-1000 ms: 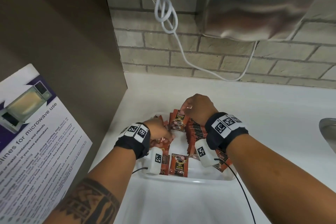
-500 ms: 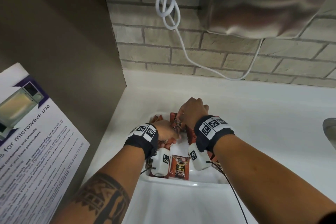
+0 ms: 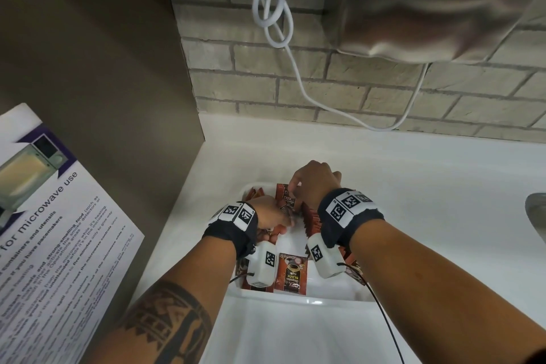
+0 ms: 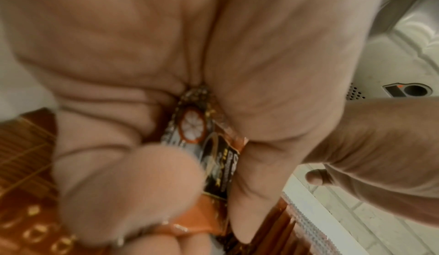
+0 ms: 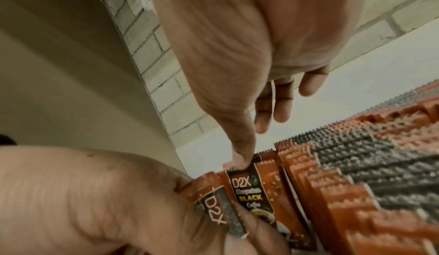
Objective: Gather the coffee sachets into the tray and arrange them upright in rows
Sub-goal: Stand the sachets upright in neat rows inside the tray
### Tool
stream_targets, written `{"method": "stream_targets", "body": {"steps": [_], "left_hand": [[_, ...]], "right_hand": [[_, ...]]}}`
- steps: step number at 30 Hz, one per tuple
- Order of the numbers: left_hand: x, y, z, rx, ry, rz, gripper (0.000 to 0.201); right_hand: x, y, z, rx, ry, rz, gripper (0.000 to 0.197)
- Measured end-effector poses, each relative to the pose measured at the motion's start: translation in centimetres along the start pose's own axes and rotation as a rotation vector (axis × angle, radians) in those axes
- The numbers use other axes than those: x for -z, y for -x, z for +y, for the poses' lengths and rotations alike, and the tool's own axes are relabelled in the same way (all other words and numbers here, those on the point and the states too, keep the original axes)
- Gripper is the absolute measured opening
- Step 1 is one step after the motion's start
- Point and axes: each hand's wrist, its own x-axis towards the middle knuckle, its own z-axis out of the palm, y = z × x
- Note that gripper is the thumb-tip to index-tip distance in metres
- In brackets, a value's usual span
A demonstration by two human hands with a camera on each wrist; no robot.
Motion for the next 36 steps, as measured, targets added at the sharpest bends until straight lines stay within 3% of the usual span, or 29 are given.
{"method": "stream_targets", "body": {"steps": [8, 13, 16, 19, 22, 28, 33, 36], "left_hand": [[-0.2, 0.6, 0.1, 0.012, 0.148, -0.025, 0.022], [0.0, 1.2, -0.3, 0.004, 0.307, -0.026, 0.024], [0.5, 1.8, -0.7, -0.078, 0.508, -0.086, 0.029], [1.2, 3.1, -0.8, -0.246, 0.739, -0.189, 0.032], [1.5, 4.1, -0.7, -0.358, 0.840, -0.193, 0.029], [1.5, 4.9, -0.7, -0.400, 0.690, 0.072, 0.025], [1.8, 5.1, -0.3, -0.344, 0.529, 0.238, 0.030], [2.1, 5.1, -0.3, -0.168, 0.127, 0.275, 0.042]], "right_hand": [[0.9, 1.0, 0.7, 0.018, -0.067, 0.016, 0.017], [2.1, 2.1, 1.0, 0.049, -0.192, 0.037, 0.028], [2.8, 2.9, 1.2, 0.118, -0.412, -0.025, 0.021], [3.2, 3.8, 1.2, 0.169, -0.511, -0.082, 0.007], [3.5, 4.2, 1.3, 0.185, -0.591, -0.060, 0.011], [4.4, 4.4, 1.6, 0.122, -0.830, 0.042, 0.009], [4.1, 4.5, 1.1, 0.091, -0.819, 0.117, 0.010], [4.0, 4.2, 0.6, 0.087, -0.635, 0.122, 0.006]]}}
